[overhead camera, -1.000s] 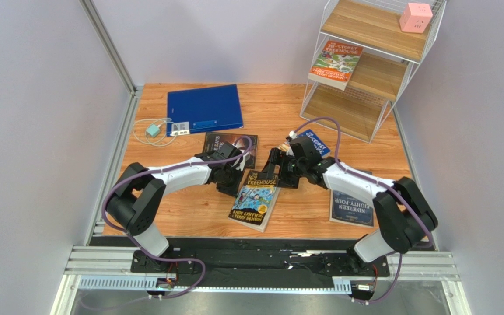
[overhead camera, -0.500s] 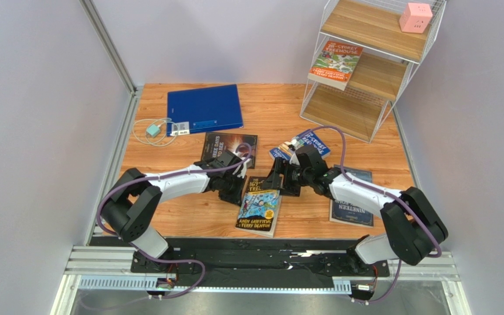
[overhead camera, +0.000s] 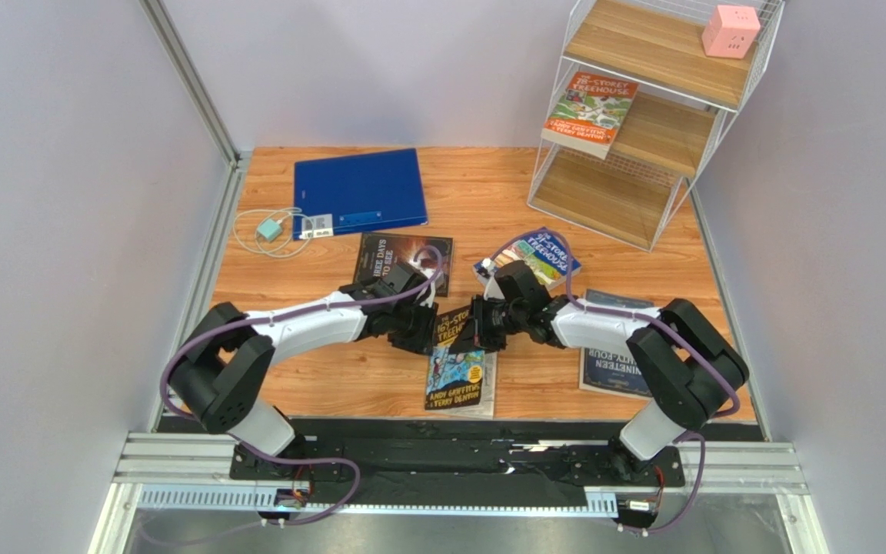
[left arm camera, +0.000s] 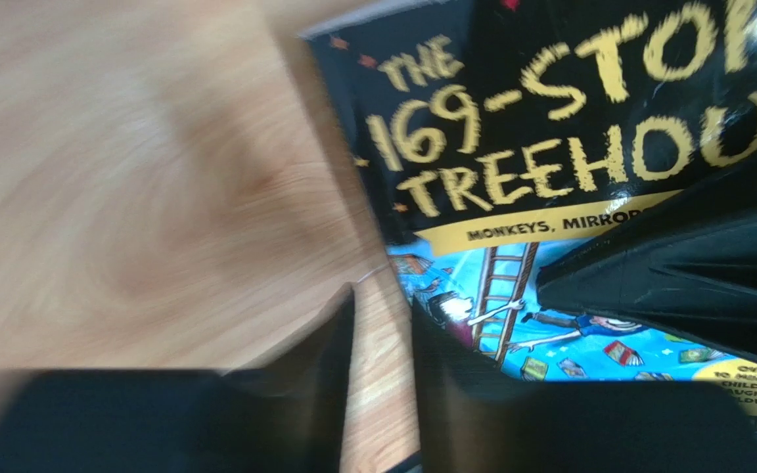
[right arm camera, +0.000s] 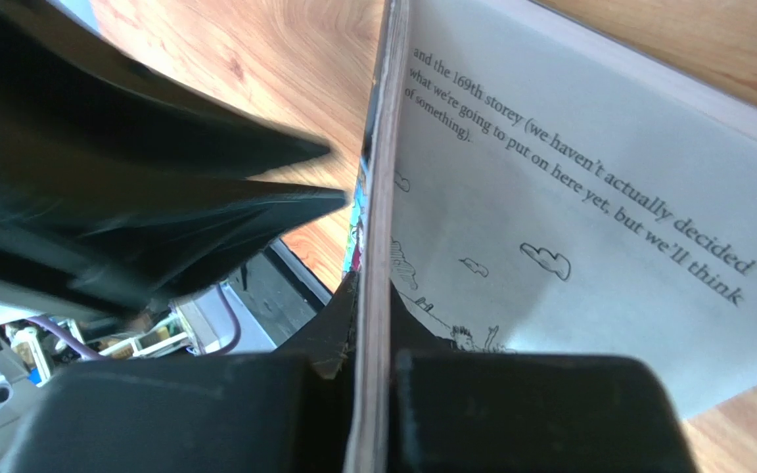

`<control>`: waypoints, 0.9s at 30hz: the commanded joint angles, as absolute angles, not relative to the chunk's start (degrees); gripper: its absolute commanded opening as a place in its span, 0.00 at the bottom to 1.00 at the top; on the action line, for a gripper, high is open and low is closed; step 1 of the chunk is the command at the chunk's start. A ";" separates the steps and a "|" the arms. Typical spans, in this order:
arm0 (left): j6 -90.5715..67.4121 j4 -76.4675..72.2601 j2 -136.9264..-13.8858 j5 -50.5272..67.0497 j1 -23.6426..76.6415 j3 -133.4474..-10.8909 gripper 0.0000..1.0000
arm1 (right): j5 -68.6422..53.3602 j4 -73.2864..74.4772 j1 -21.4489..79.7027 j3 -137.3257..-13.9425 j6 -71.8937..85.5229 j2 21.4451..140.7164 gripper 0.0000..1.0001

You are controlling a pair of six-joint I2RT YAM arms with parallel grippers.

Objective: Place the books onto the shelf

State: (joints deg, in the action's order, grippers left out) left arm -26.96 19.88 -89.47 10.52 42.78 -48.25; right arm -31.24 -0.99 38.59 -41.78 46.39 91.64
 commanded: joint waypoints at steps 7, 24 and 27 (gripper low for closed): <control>-25.67 25.32 -59.11 -8.53 42.89 -44.83 1.00 | -31.72 4.66 37.01 -55.18 39.64 84.82 0.00; -23.90 -5.17 -46.67 26.88 34.63 -34.37 1.00 | -45.26 -10.54 30.32 -63.02 45.79 78.84 0.00; -25.31 -9.92 -47.28 27.95 34.63 -33.58 1.00 | -47.10 -12.91 30.32 -62.93 47.28 79.36 0.01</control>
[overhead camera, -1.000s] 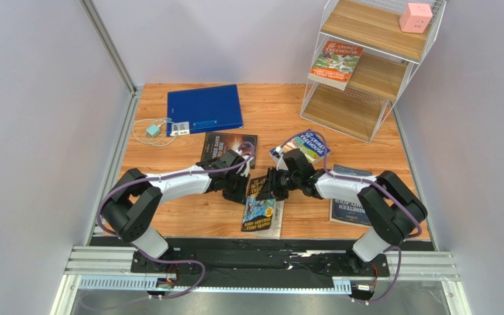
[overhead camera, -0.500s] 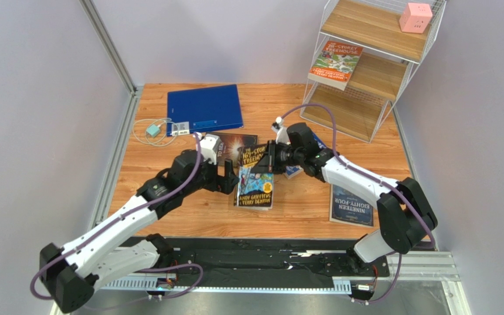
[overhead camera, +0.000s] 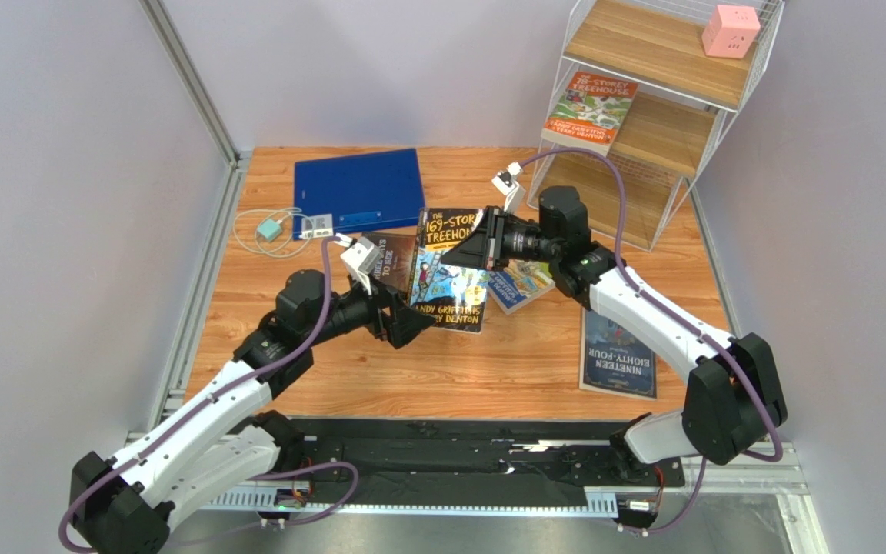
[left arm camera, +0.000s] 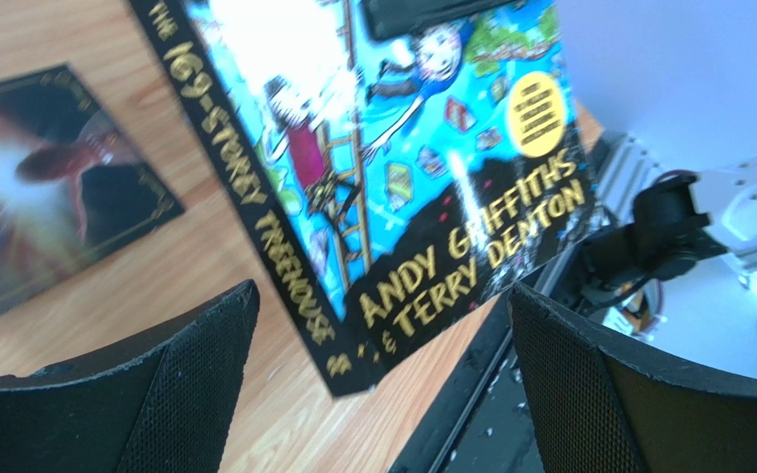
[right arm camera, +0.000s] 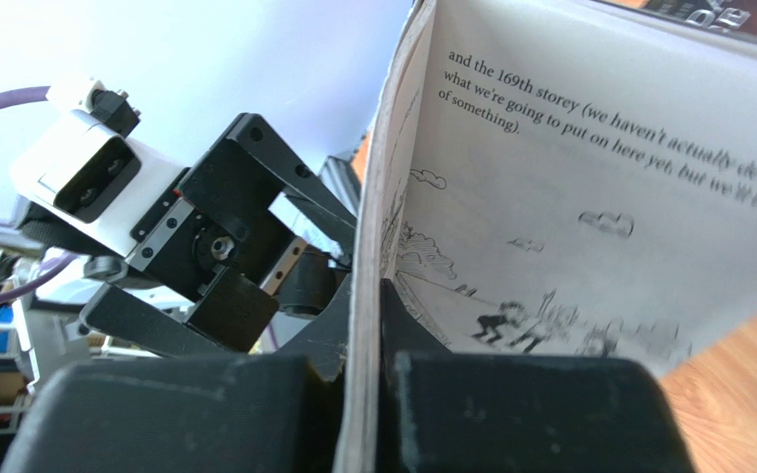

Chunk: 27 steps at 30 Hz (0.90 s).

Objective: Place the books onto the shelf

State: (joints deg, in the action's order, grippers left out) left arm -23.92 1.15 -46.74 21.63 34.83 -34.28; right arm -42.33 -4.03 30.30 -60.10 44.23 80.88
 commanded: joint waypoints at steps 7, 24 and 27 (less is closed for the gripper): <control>-26.62 -15.02 -54.13 31.11 34.63 -34.98 0.64 | -50.80 -18.63 30.32 -62.31 49.40 79.01 0.00; -25.40 -10.20 -58.00 31.28 33.67 -47.19 0.00 | -32.95 7.30 28.22 -60.56 34.02 71.28 1.00; -25.49 -11.07 -59.32 34.43 33.14 -48.95 0.00 | -34.10 5.46 26.37 -57.84 33.58 68.83 1.00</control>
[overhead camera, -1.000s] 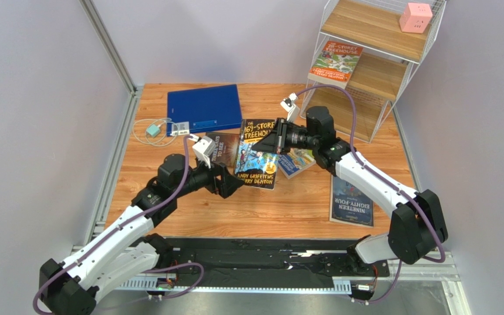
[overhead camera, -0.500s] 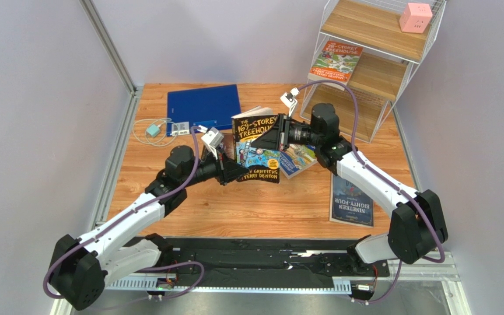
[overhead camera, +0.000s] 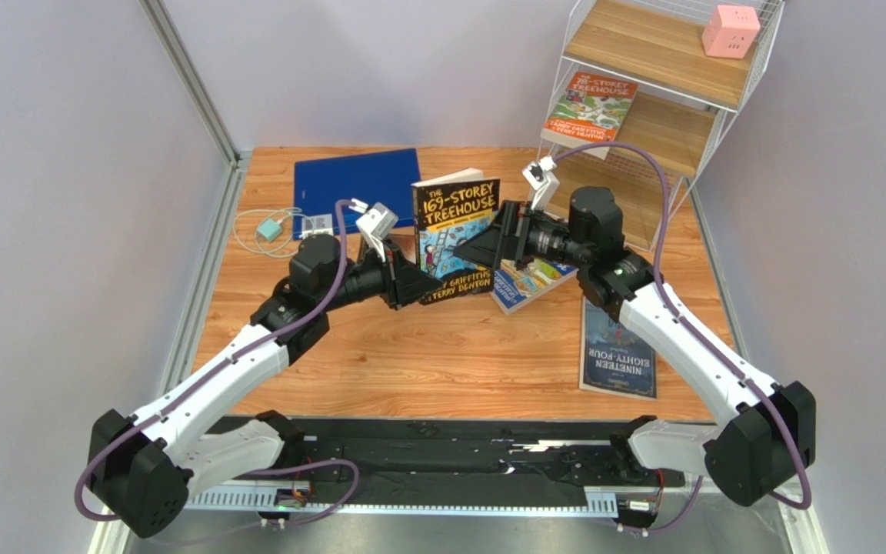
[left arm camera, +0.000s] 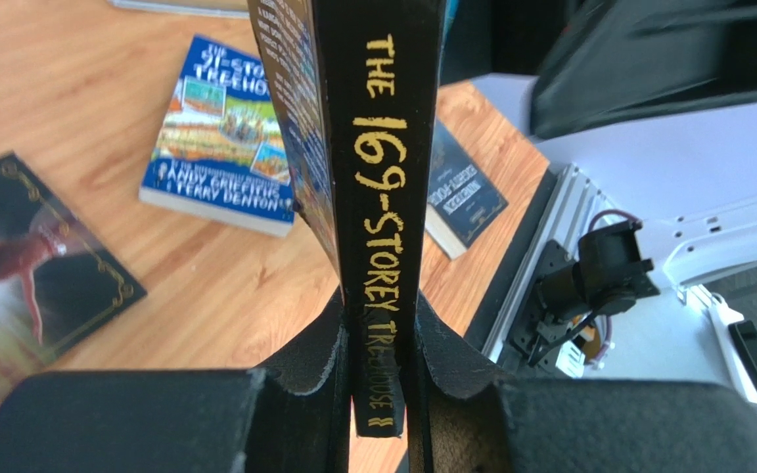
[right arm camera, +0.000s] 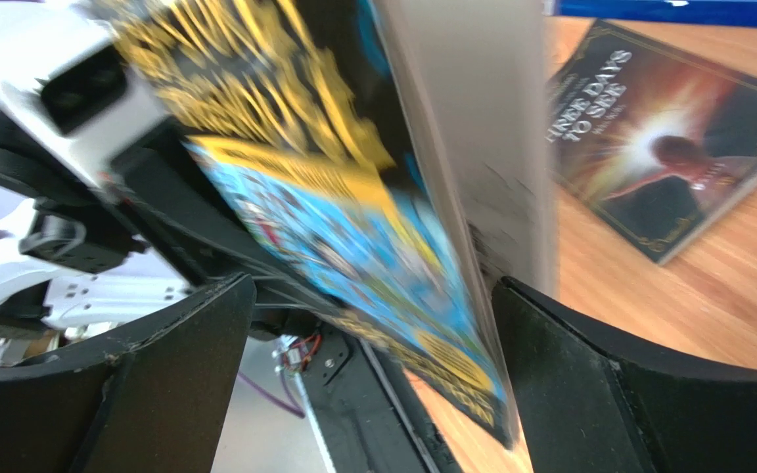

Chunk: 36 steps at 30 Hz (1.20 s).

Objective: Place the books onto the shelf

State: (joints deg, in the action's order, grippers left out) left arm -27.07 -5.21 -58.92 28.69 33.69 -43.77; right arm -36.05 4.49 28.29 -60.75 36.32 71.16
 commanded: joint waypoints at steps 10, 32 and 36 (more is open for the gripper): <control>-29.53 -20.39 -66.09 50.97 32.34 -55.45 0.00 | -41.48 -14.12 20.65 -45.97 39.37 62.76 1.00; -36.38 -30.67 -75.58 53.35 30.15 -59.68 0.00 | -43.69 -23.56 20.65 -38.85 45.27 55.99 0.88; -36.65 -30.76 -75.85 53.00 30.15 -59.15 0.00 | -41.13 -20.31 20.74 -40.34 44.12 54.14 0.86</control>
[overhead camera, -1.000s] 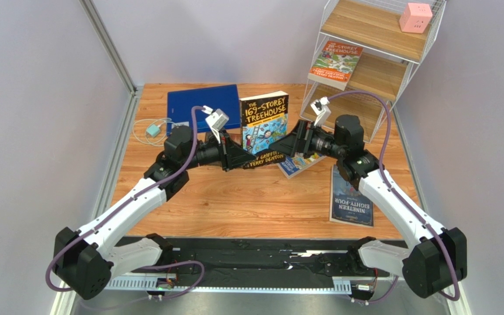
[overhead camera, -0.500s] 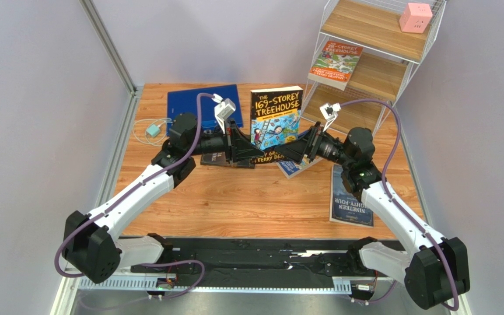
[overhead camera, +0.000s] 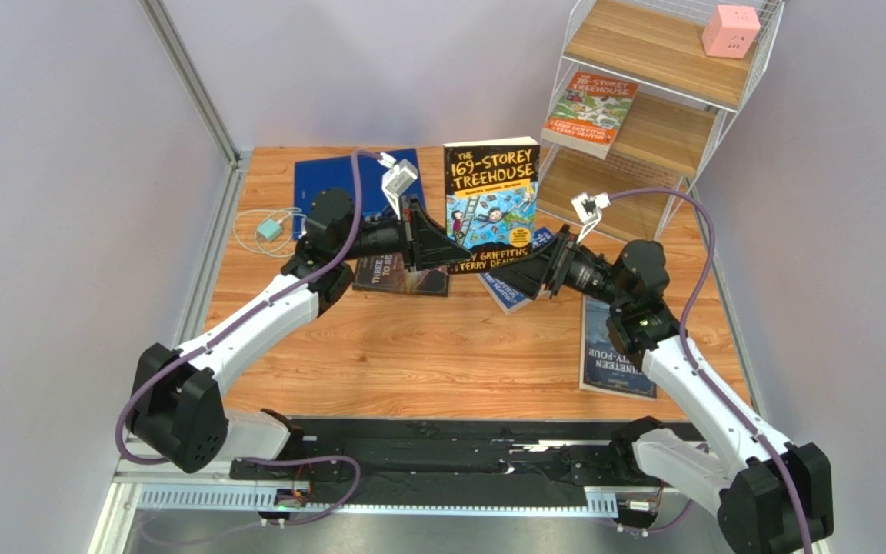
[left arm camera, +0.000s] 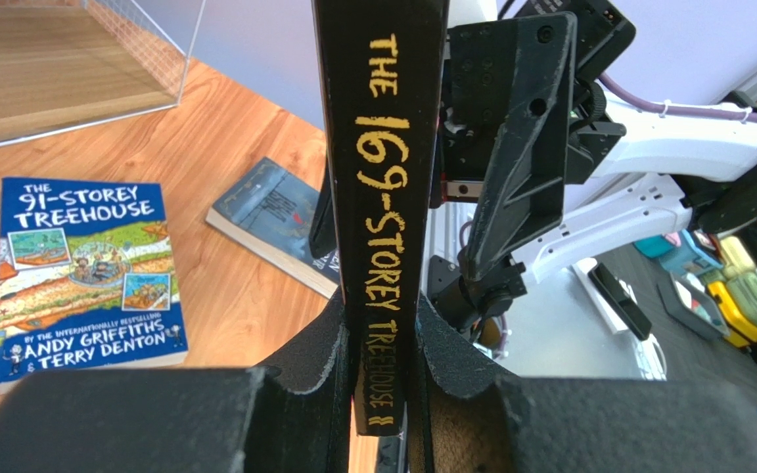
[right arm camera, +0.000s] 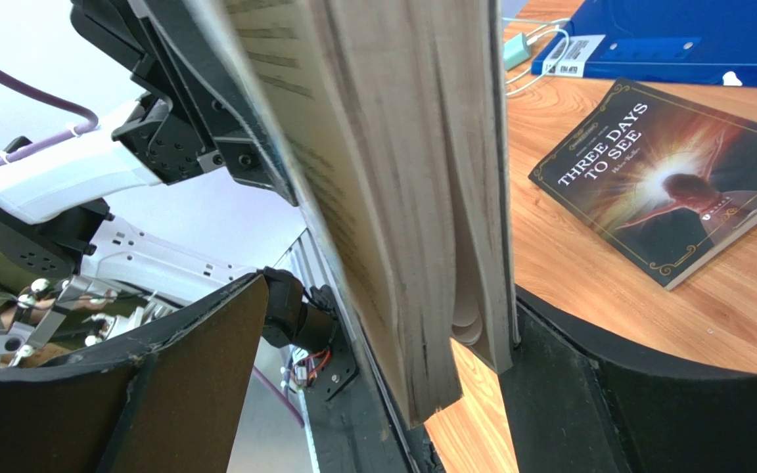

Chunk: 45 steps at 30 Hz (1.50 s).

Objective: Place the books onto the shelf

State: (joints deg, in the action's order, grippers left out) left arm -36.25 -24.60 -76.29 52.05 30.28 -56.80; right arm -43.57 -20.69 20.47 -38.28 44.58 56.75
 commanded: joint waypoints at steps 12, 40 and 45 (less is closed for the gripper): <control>-33.32 -24.81 -75.76 46.94 30.06 -60.73 0.03 | -38.24 -10.38 20.65 -43.95 41.49 52.47 0.00; -18.19 12.39 -56.25 10.11 30.06 -49.31 0.70 | -41.48 3.43 0.53 -64.15 48.42 64.33 0.00; -18.02 12.48 -55.90 9.84 30.06 -48.17 0.70 | -42.54 0.63 0.53 -64.95 50.71 67.41 0.00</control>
State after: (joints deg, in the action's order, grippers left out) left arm -19.20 12.93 -57.49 10.52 30.20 -48.75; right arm -38.46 7.66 0.32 -61.14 48.14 67.20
